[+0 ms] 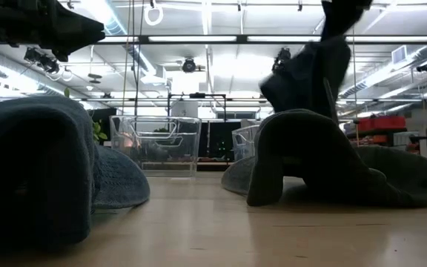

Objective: Pick & Place hat
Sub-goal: Put the top blue cap into the right transparent bin

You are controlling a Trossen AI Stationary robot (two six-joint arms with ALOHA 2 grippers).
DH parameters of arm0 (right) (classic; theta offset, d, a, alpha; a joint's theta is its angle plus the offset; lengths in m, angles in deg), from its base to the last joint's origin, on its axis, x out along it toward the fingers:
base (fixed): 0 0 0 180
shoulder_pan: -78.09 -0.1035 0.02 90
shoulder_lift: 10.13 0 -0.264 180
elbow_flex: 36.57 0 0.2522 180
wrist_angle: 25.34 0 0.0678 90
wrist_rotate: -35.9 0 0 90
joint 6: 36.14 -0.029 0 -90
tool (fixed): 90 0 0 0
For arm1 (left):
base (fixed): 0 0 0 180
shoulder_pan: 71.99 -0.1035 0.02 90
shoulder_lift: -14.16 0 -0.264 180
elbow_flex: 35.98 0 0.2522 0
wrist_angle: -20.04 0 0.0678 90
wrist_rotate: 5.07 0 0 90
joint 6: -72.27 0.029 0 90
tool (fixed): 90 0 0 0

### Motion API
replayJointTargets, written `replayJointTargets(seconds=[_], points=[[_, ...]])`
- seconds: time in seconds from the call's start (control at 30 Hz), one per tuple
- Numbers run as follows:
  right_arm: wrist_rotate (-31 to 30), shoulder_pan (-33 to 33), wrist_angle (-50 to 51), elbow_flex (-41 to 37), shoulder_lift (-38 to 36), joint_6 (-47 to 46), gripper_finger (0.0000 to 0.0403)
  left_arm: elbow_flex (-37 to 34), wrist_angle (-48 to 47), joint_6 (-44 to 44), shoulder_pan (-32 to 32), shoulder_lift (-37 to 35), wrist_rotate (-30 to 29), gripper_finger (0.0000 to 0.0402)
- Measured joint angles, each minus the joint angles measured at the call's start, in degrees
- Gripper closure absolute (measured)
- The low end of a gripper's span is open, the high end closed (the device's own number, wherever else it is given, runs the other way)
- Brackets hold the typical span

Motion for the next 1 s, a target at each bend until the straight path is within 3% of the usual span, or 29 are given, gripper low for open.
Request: replayJointTargets(seconds=[0.37,0.6,1.0], points=[[-20.32,7.56,-0.26,10.28,-0.76,18.24,0.0403,0.00,0.06,0.00,0.00,0.00,0.00,0.0248],[-12.82,18.90,-1.43,7.36,-0.67,24.16,0.0403,0.00,0.07,0.00,0.01,0.00,0.02,0.0248],[-13.27,30.54,-21.15,-5.19,-0.67,39.69,0.0403,0.00,0.07,-0.07,0.00,0.00,0.02,0.0248]])
